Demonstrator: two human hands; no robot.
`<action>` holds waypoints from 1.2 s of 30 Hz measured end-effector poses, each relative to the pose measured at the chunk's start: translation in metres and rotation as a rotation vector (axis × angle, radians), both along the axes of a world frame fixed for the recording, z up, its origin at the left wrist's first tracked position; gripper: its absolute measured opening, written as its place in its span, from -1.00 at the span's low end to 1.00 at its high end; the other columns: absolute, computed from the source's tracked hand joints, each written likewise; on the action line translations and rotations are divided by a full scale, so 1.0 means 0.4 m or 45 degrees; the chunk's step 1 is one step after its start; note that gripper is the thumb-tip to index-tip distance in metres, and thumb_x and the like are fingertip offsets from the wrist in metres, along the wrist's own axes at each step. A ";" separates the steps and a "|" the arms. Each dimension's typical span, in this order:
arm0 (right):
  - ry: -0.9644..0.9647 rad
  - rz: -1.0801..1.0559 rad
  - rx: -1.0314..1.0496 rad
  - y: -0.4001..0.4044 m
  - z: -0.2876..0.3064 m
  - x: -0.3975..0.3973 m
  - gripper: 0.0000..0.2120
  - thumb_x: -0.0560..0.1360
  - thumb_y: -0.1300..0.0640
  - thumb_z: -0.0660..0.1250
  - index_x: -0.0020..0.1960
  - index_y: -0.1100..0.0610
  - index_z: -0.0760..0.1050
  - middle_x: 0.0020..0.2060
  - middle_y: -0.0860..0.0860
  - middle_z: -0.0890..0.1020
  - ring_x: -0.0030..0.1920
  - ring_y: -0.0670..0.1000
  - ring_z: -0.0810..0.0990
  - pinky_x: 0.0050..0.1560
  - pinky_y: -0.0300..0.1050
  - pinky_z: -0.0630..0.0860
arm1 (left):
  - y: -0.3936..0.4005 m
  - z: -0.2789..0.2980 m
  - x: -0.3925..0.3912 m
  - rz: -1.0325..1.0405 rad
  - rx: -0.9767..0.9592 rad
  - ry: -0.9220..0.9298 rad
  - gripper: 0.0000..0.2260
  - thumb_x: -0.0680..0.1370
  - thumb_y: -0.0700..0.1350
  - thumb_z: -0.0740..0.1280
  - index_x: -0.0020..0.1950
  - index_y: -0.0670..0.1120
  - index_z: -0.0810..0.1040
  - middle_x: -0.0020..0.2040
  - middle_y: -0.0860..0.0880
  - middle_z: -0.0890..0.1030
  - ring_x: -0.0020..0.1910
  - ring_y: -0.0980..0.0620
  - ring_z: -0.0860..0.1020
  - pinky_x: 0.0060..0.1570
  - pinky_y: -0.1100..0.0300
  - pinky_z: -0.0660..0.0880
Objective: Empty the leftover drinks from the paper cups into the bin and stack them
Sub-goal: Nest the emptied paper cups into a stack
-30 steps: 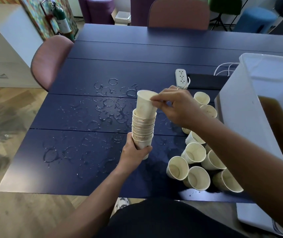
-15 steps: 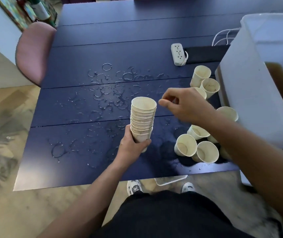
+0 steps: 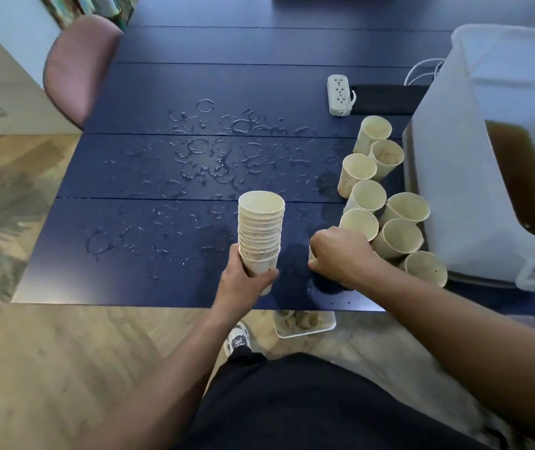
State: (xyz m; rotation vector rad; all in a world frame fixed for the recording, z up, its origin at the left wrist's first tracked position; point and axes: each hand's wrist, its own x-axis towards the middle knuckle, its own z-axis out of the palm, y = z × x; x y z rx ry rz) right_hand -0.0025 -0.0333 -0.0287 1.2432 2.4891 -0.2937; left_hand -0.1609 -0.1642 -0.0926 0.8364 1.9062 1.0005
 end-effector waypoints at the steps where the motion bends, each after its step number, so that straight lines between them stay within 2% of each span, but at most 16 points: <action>1: 0.050 -0.016 0.009 -0.001 -0.008 0.002 -0.86 0.46 0.07 0.32 -0.24 0.08 0.44 -0.30 0.02 0.51 -0.27 0.15 0.51 -0.36 -0.13 0.33 | -0.008 0.003 0.003 0.009 0.000 0.001 -0.47 0.44 -0.08 0.57 0.26 0.13 0.34 0.11 0.24 0.54 0.10 0.21 0.54 0.07 0.16 0.49; 4: 0.265 -0.097 0.070 0.012 -0.006 0.010 -0.87 0.49 0.07 0.33 -0.19 0.10 0.49 -0.28 0.06 0.57 -0.27 0.15 0.51 -0.36 -0.10 0.35 | -0.033 0.005 0.010 0.029 -0.007 0.023 -0.47 0.44 -0.08 0.57 0.26 0.12 0.34 0.11 0.25 0.53 0.08 0.26 0.52 0.06 0.16 0.49; 7: 0.526 -0.164 0.178 0.052 0.026 0.021 -0.81 0.55 -0.06 0.35 0.00 0.05 0.61 -0.16 0.10 0.66 -0.17 0.17 0.58 -0.27 -0.07 0.43 | -0.053 0.003 0.019 0.063 -0.020 0.032 -0.47 0.43 -0.07 0.57 0.26 0.09 0.35 0.11 0.22 0.55 0.08 0.20 0.54 0.11 0.06 0.54; 9: 0.741 -0.192 0.234 0.077 0.058 0.019 -0.77 0.58 -0.07 0.30 0.08 0.05 0.63 -0.13 0.13 0.67 -0.13 0.21 0.60 -0.19 0.00 0.51 | -0.065 0.002 0.027 0.080 -0.025 0.018 -0.49 0.43 -0.08 0.57 0.25 0.08 0.36 0.10 0.19 0.57 0.08 0.13 0.56 0.13 0.01 0.55; 11: 0.996 -0.154 0.291 0.086 0.099 0.013 -0.77 0.61 0.00 0.28 0.13 0.08 0.63 -0.09 0.12 0.69 -0.10 0.19 0.59 -0.10 0.05 0.53 | -0.075 0.005 0.036 0.080 -0.029 0.020 -0.48 0.43 -0.06 0.56 0.27 0.09 0.35 0.12 0.17 0.56 0.11 0.09 0.56 0.14 0.01 0.55; 15: 1.336 0.094 0.274 0.054 0.175 -0.001 -0.78 0.59 0.15 0.35 0.21 0.14 0.64 -0.02 0.03 0.69 -0.09 0.02 0.51 -0.07 -0.11 0.47 | -0.086 0.011 0.049 0.085 -0.026 0.030 -0.47 0.44 -0.05 0.56 0.27 0.13 0.33 0.11 0.23 0.54 0.10 0.20 0.53 0.11 0.08 0.52; 17: 1.394 0.236 0.236 0.034 0.184 -0.005 -0.78 0.58 0.18 0.39 0.20 0.12 0.64 -0.04 0.01 0.69 -0.10 0.00 0.48 -0.05 -0.17 0.43 | -0.088 0.016 0.055 0.090 -0.027 0.019 -0.47 0.45 -0.05 0.55 0.28 0.11 0.33 0.11 0.23 0.53 0.09 0.24 0.52 0.08 0.11 0.51; 21: 1.423 0.425 0.142 0.019 0.178 -0.012 -0.79 0.57 0.23 0.37 0.18 0.12 0.65 -0.10 0.02 0.67 -0.12 0.09 0.47 0.00 -0.17 0.43 | -0.088 0.024 0.060 0.098 -0.030 0.010 -0.48 0.45 -0.05 0.56 0.28 0.07 0.35 0.09 0.18 0.56 0.07 0.18 0.55 0.03 0.14 0.51; 27: 1.233 0.454 -0.085 -0.001 0.140 0.000 -0.80 0.54 0.20 0.38 0.13 0.12 0.68 -0.20 0.02 0.66 -0.14 0.08 0.47 0.00 -0.43 0.29 | -0.069 0.030 0.079 0.086 -0.002 0.049 -0.50 0.42 -0.06 0.57 0.23 0.06 0.38 0.04 0.14 0.60 0.02 0.13 0.57 0.02 0.08 0.54; 30: 1.263 0.334 -0.211 -0.022 0.127 0.023 -0.81 0.53 0.16 0.42 0.13 0.08 0.69 -0.11 -0.04 0.68 -0.10 0.01 0.50 -0.01 -0.35 0.37 | -0.058 0.029 0.091 0.068 0.020 0.043 -0.51 0.41 -0.07 0.58 0.20 0.08 0.38 0.01 0.16 0.59 -0.01 0.16 0.57 -0.02 0.10 0.52; 33: 1.494 -0.031 -0.319 -0.035 0.146 0.038 -0.81 0.58 0.08 0.38 0.18 0.03 0.64 -0.01 -0.05 0.63 -0.13 -0.04 0.53 -0.10 -0.20 0.47 | -0.052 0.036 0.097 0.015 0.043 0.049 -0.49 0.43 -0.07 0.58 0.20 0.14 0.35 0.02 0.23 0.56 0.00 0.25 0.54 -0.10 0.28 0.47; 34: 1.500 -0.188 -0.361 -0.037 0.155 0.042 -0.81 0.60 0.03 0.34 0.18 0.00 0.63 -0.02 -0.05 0.61 -0.15 -0.05 0.54 -0.14 -0.17 0.47 | -0.050 0.039 0.098 -0.011 0.049 0.053 -0.47 0.43 -0.06 0.58 0.22 0.16 0.33 0.05 0.24 0.55 0.02 0.25 0.53 -0.10 0.31 0.46; 36: 1.351 -0.388 -0.598 -0.038 0.167 0.055 -0.73 0.62 -0.13 0.23 0.20 -0.04 0.57 -0.03 -0.10 0.62 -0.14 -0.07 0.60 -0.20 -0.16 0.47 | -0.049 0.042 0.099 -0.048 0.065 0.056 -0.43 0.42 -0.05 0.58 0.26 0.19 0.32 0.10 0.25 0.54 0.07 0.23 0.53 -0.05 0.28 0.49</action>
